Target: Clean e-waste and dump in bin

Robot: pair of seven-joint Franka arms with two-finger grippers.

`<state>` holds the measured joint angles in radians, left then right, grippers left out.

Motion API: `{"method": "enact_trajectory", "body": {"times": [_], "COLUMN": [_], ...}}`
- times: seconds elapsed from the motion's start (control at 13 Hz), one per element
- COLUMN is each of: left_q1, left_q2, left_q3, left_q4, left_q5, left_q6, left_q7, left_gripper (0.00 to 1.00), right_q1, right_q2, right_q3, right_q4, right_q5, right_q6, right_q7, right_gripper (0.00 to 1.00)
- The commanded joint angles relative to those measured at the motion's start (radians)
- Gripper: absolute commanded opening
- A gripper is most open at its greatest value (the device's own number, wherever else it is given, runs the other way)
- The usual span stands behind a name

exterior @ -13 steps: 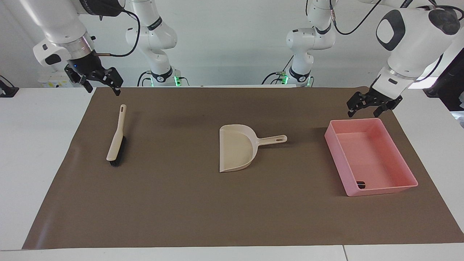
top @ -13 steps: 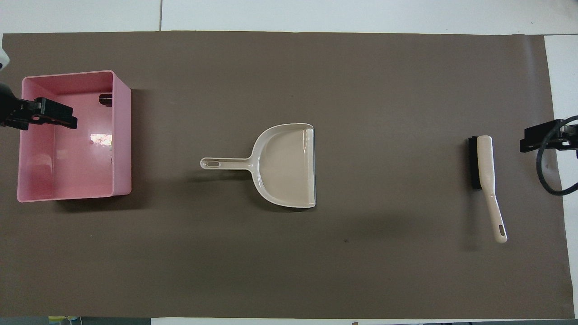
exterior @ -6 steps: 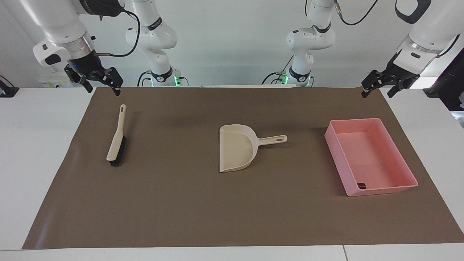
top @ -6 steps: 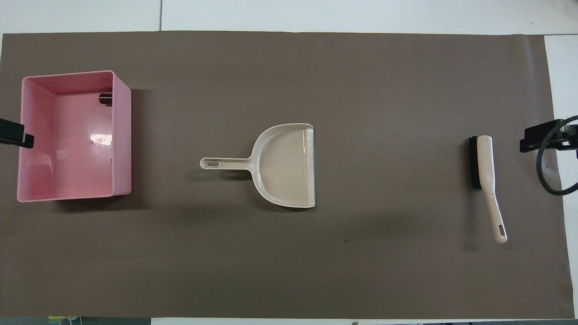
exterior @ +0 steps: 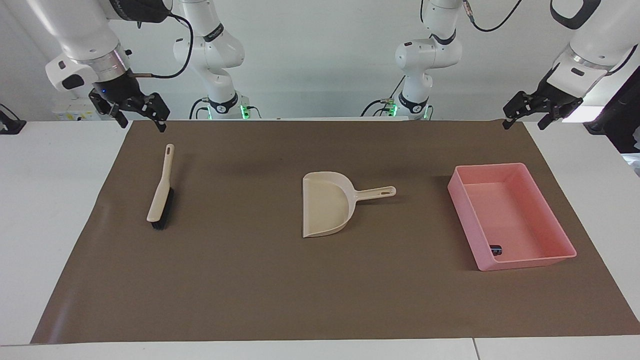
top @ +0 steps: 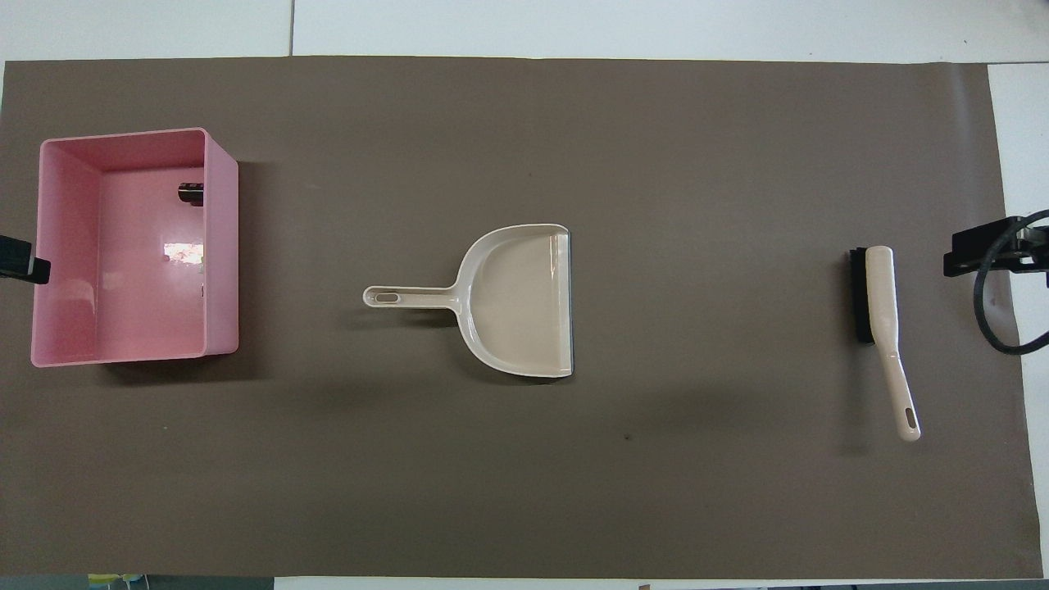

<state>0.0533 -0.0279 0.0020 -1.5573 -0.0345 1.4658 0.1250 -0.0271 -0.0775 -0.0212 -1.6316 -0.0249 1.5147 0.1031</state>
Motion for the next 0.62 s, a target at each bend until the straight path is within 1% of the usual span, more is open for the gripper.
{"method": "enact_trajectory", "body": {"times": [0.0,0.31,0.54], "left_q1": [0.002,-0.007,-0.007], "left_q2": [-0.026,-0.018,-0.02], "left_q3": [-0.004,-0.005,-0.005], "left_q4": [-0.03,-0.021,-0.021], "left_q5": [-0.011,-0.008,-0.01], "left_q6": [0.028,0.059,0.054], "left_q7": [0.015,0.013,0.012], "left_gripper": [1.0,1.0,1.0], "right_q1": [-0.014,-0.014,-0.014], "right_q2": [-0.013,-0.013,-0.013], "right_q3": [0.009,0.009,0.009], "right_q4": [-0.016,-0.016,-0.016], "right_q5": [0.011,0.011,0.011], "right_q6": [0.016,0.018,0.019], "right_q7": [-0.026,-0.026,-0.026], "right_gripper": [1.0,1.0,1.0]}}
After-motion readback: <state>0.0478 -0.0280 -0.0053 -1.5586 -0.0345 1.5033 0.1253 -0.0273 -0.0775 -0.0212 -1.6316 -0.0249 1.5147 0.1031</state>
